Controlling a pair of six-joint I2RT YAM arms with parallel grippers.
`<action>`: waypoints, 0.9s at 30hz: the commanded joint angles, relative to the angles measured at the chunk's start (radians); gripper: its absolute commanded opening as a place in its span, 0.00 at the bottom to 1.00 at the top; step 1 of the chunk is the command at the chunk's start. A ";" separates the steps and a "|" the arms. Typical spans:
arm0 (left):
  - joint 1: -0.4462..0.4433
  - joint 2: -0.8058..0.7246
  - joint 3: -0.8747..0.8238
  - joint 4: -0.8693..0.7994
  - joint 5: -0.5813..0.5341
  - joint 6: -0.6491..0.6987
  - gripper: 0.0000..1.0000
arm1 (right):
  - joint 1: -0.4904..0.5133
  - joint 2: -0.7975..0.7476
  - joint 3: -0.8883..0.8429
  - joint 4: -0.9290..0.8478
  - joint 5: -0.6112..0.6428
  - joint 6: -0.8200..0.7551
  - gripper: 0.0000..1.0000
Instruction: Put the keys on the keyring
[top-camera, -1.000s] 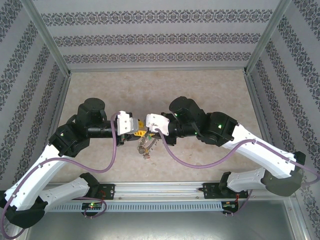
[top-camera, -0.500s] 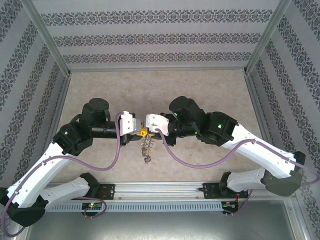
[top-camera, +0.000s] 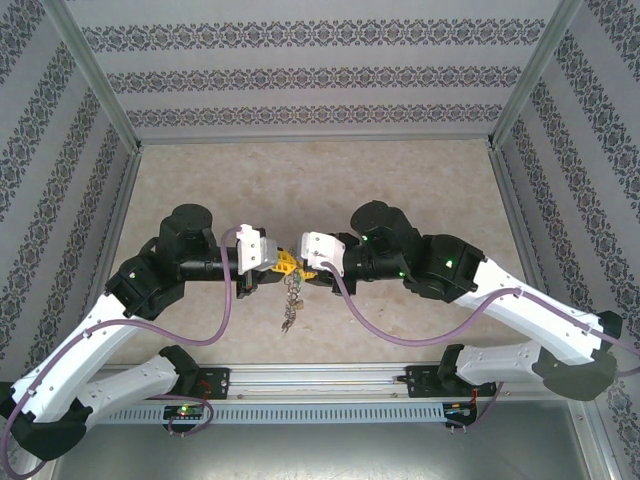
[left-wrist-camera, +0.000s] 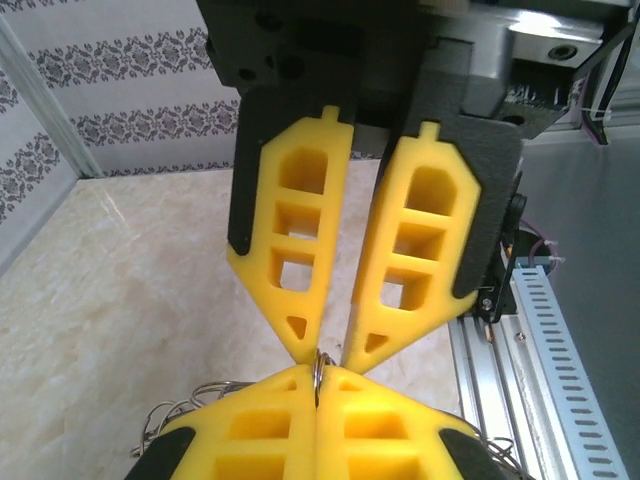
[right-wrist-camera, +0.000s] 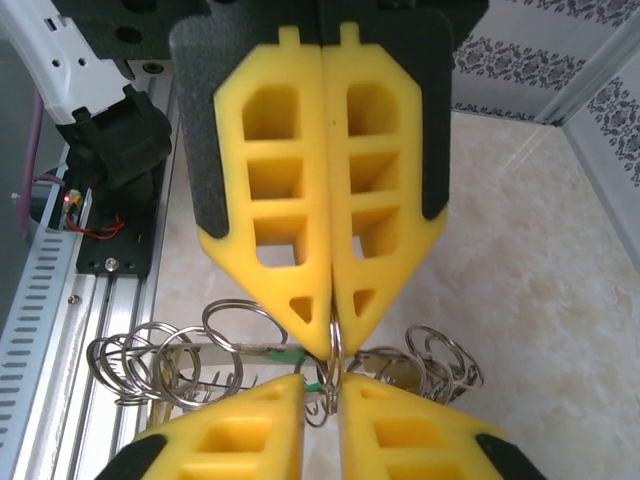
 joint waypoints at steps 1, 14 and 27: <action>-0.008 -0.027 -0.004 0.132 0.044 -0.049 0.00 | -0.008 -0.027 -0.031 0.067 -0.032 0.047 0.15; 0.006 -0.078 -0.061 0.295 0.113 -0.168 0.00 | -0.025 -0.033 -0.067 0.119 -0.047 0.072 0.15; 0.008 -0.085 -0.090 0.350 0.133 -0.219 0.00 | -0.029 -0.082 -0.112 0.223 -0.036 0.081 0.00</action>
